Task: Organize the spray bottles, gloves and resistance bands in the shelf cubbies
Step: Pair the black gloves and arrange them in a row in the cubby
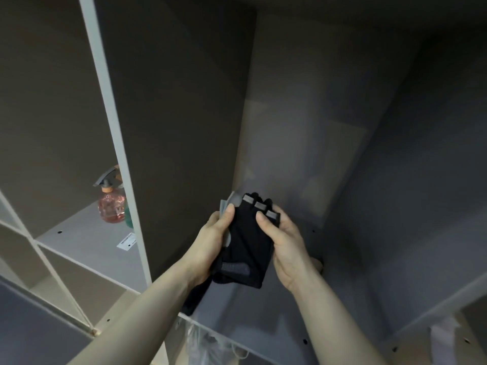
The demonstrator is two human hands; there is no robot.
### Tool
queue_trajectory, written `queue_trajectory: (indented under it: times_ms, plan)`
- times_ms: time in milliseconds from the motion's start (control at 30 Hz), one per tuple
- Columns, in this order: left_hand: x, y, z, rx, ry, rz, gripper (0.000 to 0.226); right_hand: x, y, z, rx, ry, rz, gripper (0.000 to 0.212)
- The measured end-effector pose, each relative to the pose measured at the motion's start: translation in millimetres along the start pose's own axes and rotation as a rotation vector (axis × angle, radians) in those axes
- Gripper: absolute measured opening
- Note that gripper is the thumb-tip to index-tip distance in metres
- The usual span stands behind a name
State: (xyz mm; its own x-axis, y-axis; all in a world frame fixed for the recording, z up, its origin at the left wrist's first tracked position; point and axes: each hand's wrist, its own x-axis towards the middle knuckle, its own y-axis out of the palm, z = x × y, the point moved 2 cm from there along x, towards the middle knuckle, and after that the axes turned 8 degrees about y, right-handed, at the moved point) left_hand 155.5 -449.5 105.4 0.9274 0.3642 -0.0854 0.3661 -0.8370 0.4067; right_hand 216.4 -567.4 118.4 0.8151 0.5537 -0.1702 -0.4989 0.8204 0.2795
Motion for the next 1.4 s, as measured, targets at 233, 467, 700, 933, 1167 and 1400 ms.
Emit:
queue_trajectory:
  times_ms: [233,467,700,933,1167,1400]
  plan:
    - [-7,-3,-2,0.036,0.079,0.001,0.030,1,-11,-9,-0.011,0.158,0.079,0.026]
    - [-15,-31,36,0.027,0.011,0.203,0.050,11,-21,-33,-0.024,0.156,-0.079,0.026]
    - [-9,-59,75,0.132,0.018,0.095,0.057,22,-41,-74,-0.095,0.327,-0.063,0.037]
    - [-15,-108,145,0.364,-0.135,-0.045,0.054,34,-67,-154,-0.128,0.514,-0.230,0.030]
    - [5,-129,185,0.551,-0.118,-0.224,0.038,52,-70,-210,-0.013,0.604,-0.268,0.038]
    - [0,-128,187,0.945,0.021,0.003,0.039,62,-77,-207,-0.232,0.522,-0.250,0.060]
